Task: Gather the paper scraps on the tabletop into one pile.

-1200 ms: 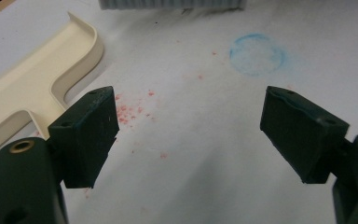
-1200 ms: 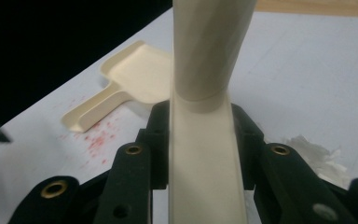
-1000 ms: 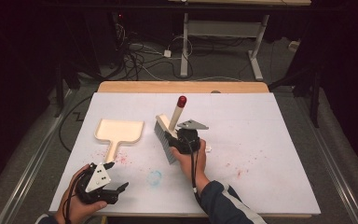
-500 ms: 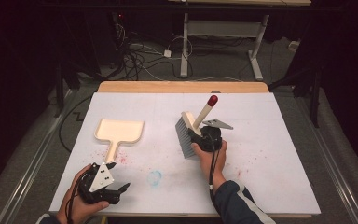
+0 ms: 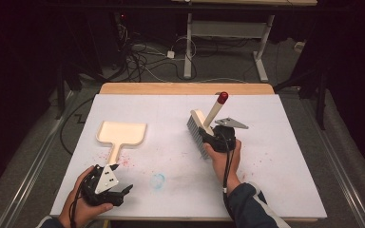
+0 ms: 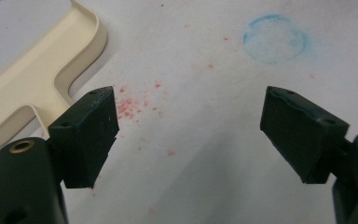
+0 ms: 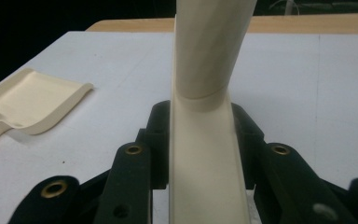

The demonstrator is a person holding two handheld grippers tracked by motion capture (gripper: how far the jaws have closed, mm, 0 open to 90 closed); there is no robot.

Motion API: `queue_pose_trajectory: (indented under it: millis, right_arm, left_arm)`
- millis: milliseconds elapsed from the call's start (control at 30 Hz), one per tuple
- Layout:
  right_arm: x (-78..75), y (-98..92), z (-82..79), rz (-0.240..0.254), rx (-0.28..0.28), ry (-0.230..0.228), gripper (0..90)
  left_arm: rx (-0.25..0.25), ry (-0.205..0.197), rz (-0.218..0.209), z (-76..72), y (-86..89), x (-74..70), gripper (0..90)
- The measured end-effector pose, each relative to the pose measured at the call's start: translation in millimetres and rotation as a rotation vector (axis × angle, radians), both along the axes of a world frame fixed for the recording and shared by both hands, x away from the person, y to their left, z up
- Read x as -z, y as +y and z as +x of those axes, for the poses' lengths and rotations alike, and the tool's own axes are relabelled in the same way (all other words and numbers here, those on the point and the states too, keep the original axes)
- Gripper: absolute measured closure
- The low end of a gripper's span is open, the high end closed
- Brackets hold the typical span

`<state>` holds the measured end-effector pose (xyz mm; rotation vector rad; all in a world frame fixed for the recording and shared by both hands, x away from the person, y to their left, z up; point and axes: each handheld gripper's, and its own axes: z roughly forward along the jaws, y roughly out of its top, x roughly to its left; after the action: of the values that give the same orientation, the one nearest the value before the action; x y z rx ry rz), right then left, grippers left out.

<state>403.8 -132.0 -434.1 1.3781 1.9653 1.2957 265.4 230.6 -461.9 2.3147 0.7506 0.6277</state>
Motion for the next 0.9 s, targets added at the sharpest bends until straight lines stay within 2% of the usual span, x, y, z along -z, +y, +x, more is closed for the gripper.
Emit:
queue_pose_trajectory:
  millis: [167, 333, 433, 567, 733, 833, 900]
  right_arm:
    - [-15.0, 0.1, -5.2, 0.007, -0.045, -0.029, 67.6]
    - [-31.9, 0.4, -11.4, 0.007, -0.125, -0.067, 67.6]
    - [-40.8, 2.7, -14.7, -0.020, -0.189, -0.087, 67.6]
    - [-50.7, 6.9, -19.7, -0.088, -0.303, -0.095, 67.6]
    - [-49.7, 0.0, -24.6, -0.125, -0.398, -0.086, 67.6]
    - [-42.4, -5.2, -33.1, -0.190, -0.468, -0.123, 67.5]
    - [-30.1, -7.7, -39.1, -0.234, -0.512, -0.137, 67.6]
  left_arm:
    - [0.004, 0.001, 0.000, 0.2, -0.4, 0.0, 18.6]
    - [0.006, 0.001, -0.001, -0.4, -0.2, 0.0, 18.5]
    - [0.008, 0.002, 0.004, -0.4, -0.3, -0.4, 18.5]
    - [0.011, -0.001, 0.014, -0.5, -1.1, -0.7, 18.5]
    - [0.004, -0.003, 0.010, -0.7, -0.1, -0.4, 18.6]
    - [0.006, -0.001, 0.014, -1.1, -0.5, 0.2, 18.5]
    - [0.007, 0.001, 0.017, -1.1, -1.2, 0.4, 18.6]
